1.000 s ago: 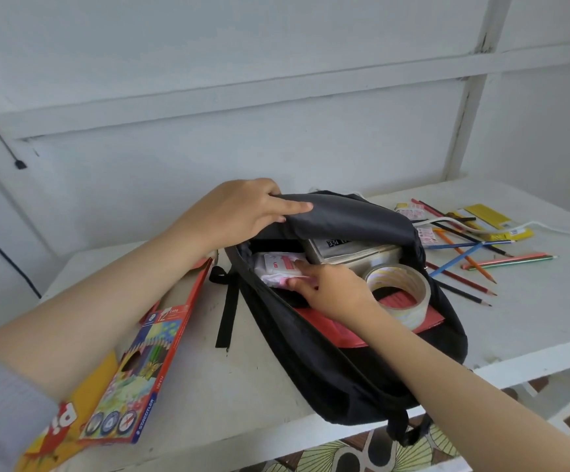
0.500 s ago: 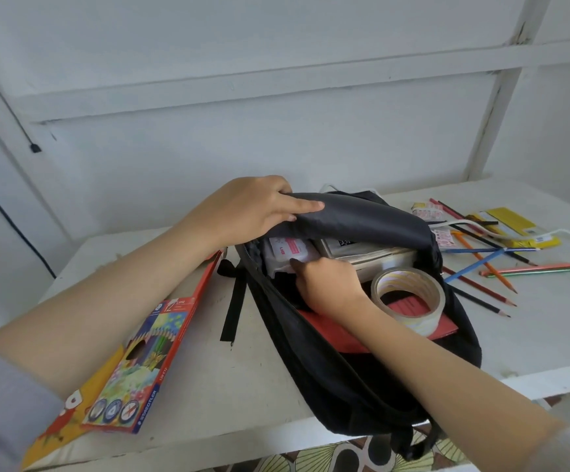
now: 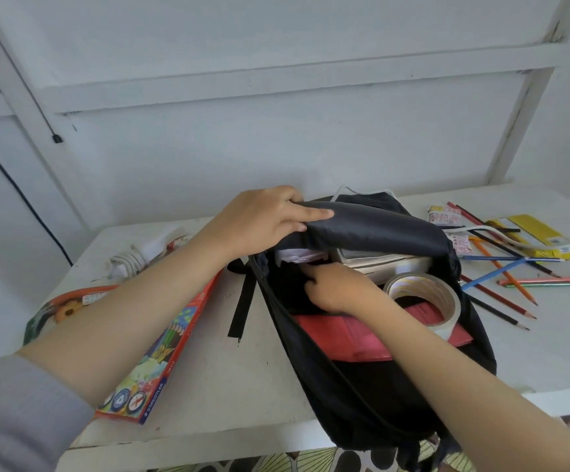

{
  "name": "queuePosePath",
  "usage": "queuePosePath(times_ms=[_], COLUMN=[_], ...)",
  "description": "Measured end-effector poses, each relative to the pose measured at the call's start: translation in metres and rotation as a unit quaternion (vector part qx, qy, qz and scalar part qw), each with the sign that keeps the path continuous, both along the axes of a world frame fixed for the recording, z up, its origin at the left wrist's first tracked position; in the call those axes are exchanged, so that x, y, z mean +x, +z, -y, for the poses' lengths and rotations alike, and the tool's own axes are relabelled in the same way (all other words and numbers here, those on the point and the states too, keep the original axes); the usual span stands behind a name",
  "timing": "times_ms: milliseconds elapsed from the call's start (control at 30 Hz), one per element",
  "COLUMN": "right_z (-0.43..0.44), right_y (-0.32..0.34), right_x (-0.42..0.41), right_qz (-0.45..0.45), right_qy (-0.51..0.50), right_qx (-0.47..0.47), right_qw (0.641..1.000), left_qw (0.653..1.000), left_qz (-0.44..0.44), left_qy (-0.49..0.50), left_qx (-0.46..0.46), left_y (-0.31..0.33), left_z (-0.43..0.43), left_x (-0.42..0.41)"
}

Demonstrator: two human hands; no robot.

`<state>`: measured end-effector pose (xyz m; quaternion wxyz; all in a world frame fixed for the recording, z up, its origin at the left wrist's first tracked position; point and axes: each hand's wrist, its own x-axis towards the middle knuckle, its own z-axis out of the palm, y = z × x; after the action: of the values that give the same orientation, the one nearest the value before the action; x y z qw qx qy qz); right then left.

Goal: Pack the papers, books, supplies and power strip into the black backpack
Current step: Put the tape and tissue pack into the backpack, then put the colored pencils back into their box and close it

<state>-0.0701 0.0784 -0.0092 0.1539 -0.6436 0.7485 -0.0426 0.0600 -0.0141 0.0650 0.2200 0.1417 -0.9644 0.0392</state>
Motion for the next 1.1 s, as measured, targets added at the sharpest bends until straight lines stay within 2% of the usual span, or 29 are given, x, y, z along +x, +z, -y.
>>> queuePosePath(times_ms=[167, 267, 367, 433, 533, 633, 700, 800, 867, 933, 1033, 1100], right_z=[-0.051, -0.072, -0.073, -0.065, -0.045, -0.02, -0.005, 0.011, 0.017, 0.022, 0.022, 0.019], right_y=[0.042, 0.071, 0.089, 0.089, 0.077, 0.049, 0.027, -0.003, -0.016, -0.025, -0.025, -0.018], right_x=[0.007, 0.022, 0.046, 0.062, 0.093, 0.125, 0.141, 0.154, 0.16, 0.161, 0.159, 0.158], right_qz=[0.125, 0.133, 0.165, 0.203, 0.236, 0.249, 0.221, 0.255, 0.339, 0.402, 0.472, 0.522], right_qy=[0.074, 0.108, 0.136, 0.143, 0.154, 0.154, 0.127, 0.038, -0.03, -0.077, -0.111, -0.112], right_qx=[0.034, -0.004, -0.061, -0.087, -0.11, -0.079, -0.066, -0.024, -0.001, -0.021, -0.036, -0.04], right_qw=[0.989, 0.985, 0.975, 0.965, 0.953, 0.953, 0.965, 0.966, 0.94, 0.912, 0.874, 0.844], left_qw=[0.999, 0.998, 0.984, 0.963, 0.912, 0.859, 0.829, 0.817, 0.819, 0.809, 0.787, 0.791], left_qz=[-0.029, -0.052, -0.112, -0.156, -0.19, -0.113, -0.067, -0.059, -0.057, -0.082, -0.169, -0.219], left_qy=[0.003, 0.002, 0.074, 0.16, 0.302, 0.413, 0.436, 0.446, 0.456, 0.461, 0.437, 0.41], left_qx=[0.031, 0.042, 0.118, 0.151, 0.203, 0.279, 0.344, 0.361, 0.343, 0.356, 0.402, 0.398], left_y=[-0.033, -0.045, -0.051, -0.058, -0.075, -0.098, -0.111, -0.123, -0.128, -0.13, -0.125, -0.117], left_z=[-0.006, -0.018, -0.029, -0.036, -0.05, -0.068, -0.08, -0.091, -0.091, -0.088, -0.087, -0.09], left_x=[0.011, 0.027, 0.066, 0.102, 0.156, 0.194, 0.205, 0.205, 0.201, 0.2, 0.202, 0.202])
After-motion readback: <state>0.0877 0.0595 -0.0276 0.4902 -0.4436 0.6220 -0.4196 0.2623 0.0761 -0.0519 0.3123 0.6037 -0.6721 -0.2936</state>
